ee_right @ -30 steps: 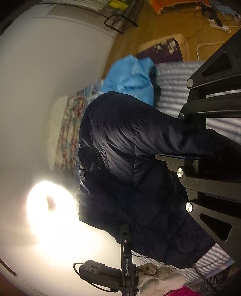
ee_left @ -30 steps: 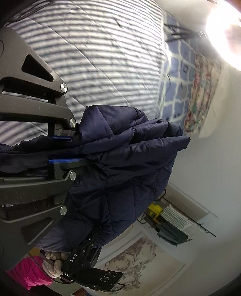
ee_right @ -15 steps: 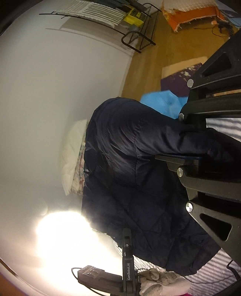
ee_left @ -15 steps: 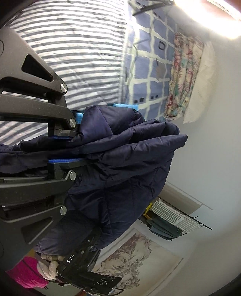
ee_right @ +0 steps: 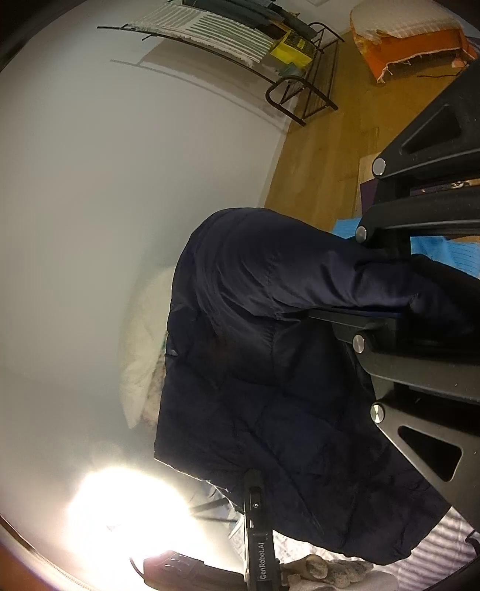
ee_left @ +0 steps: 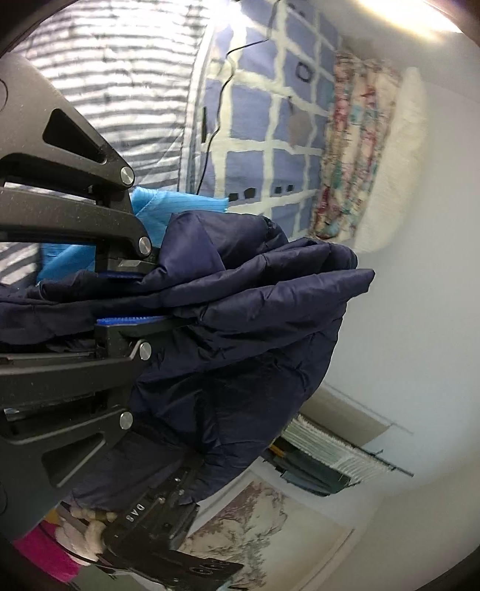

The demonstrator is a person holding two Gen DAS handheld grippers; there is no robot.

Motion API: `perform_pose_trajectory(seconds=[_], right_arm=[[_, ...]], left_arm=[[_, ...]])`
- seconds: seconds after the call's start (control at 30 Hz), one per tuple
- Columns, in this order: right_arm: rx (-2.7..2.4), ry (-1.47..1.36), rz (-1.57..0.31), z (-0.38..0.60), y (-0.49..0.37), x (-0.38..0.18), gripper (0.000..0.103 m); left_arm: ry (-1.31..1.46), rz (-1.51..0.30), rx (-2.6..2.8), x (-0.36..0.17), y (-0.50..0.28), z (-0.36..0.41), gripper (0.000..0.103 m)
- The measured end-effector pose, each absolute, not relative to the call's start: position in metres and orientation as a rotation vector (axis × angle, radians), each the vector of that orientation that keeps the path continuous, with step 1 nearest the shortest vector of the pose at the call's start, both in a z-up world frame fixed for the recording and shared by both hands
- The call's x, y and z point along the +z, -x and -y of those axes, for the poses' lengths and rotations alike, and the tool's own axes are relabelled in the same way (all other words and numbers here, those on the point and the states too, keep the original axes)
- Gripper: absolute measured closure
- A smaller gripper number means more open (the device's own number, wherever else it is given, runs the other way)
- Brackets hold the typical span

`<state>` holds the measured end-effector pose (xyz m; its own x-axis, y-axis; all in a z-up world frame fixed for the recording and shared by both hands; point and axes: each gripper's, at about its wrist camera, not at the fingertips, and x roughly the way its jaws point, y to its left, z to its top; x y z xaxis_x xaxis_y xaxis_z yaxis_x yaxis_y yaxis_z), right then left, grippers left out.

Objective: Fold large clothes
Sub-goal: 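Lift the folded jacket with both tools and carry it along the bed, then lower the jacket onto the bed and open both tools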

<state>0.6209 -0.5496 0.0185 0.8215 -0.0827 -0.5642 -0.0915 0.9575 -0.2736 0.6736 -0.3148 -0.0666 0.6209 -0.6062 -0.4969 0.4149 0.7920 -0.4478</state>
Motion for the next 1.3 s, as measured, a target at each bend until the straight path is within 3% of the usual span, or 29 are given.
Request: perform_pose_trajectory(seconds=[0.23, 0.3, 0.4, 0.43, 0.53, 0.63, 0.93, 1.3], right_arm=[[-0.051, 0.318, -0.67, 0.565, -0.653, -0.041, 0.085], [-0.08, 0.3, -0.693, 0.58, -0.659, -0.053, 0.077], [-0.132, 0.291, -0.71, 0.591, -0.657, -0.063, 0.052], [-0.176, 0.311, -0.712, 0.596, -0.657, -0.066, 0.039], [-0.257, 0.299, -0.719, 0.611, -0.651, -0.063, 0.038], [-0.241, 0.227, -0.696, 0.62, -0.637, -0.052, 0.038], [-0.21, 0.19, -0.66, 0.608, -0.601, -0.012, 0.038], [-0.169, 0.117, -0.57, 0.563, -0.501, 0.097, 0.037]], left_arm=[[0.305, -0.747, -0.533, -0.13, -0.712, 0.328, 0.091], [0.326, -0.773, -0.534, -0.139, -0.717, 0.326, 0.091], [0.297, -0.787, -0.51, -0.146, -0.719, 0.33, 0.088], [0.266, -0.788, -0.492, -0.147, -0.718, 0.334, 0.084], [0.249, -0.82, -0.445, -0.152, -0.719, 0.336, 0.066], [0.28, -0.841, -0.419, -0.148, -0.716, 0.327, 0.06], [0.155, -0.77, -0.416, -0.084, -0.659, 0.315, 0.059], [0.127, -0.623, -0.481, 0.061, -0.522, 0.27, 0.059]])
